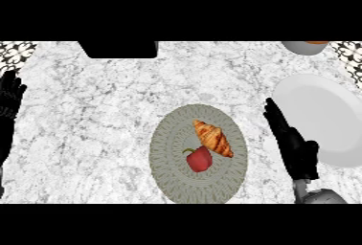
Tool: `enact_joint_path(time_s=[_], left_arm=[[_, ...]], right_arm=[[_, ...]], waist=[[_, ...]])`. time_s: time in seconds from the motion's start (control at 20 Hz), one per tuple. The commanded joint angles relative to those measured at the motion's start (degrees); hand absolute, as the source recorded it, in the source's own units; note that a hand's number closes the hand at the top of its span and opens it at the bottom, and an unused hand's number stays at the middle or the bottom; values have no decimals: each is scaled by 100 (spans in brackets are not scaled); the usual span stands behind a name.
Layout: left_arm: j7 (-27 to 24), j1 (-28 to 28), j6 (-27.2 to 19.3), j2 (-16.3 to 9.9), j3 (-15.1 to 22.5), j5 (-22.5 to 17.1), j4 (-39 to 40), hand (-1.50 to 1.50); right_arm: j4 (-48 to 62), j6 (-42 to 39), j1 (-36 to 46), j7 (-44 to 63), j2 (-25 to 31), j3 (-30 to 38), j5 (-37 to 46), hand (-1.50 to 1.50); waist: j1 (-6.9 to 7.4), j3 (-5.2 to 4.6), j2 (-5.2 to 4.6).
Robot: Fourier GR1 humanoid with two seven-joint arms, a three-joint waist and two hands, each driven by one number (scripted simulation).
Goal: Pick the bell pepper from the placemat and place it in the plate
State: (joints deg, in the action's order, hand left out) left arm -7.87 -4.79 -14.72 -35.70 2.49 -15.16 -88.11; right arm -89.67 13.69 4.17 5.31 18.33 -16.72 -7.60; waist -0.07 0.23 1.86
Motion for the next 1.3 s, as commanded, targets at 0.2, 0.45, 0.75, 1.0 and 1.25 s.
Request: enact_joint_path(time_s=[0.2, 0.45, 0.75, 1.0, 1.25], left_arm=[[570, -184, 214, 577, 669, -154, 200, 0], [961, -76, 233, 1009, 997, -285, 479, 0], [1405, -746, 137, 1133, 997, -203, 729, 0], [1055, -691, 366, 1214, 777, -228, 1373, 0], [1435, -734, 534, 1116, 514, -244, 1226, 0]], right_arm=[[-382, -2411, 1624, -565, -95, -1191, -540, 150], [464, -2129, 1991, -2544, -44, -579, 20, -150], [1961, -3666, 2478, -4502, 718, -1037, 818, -150], [2812, -3410, 3181, -5078, 645, -1277, 1921, -150], [2642, -3321, 3125, -4980, 617, -1253, 2539, -150]], waist=[[464, -7, -345], [262, 7, -342], [183, -6, -284], [114, -23, -242], [32, -23, -192]])
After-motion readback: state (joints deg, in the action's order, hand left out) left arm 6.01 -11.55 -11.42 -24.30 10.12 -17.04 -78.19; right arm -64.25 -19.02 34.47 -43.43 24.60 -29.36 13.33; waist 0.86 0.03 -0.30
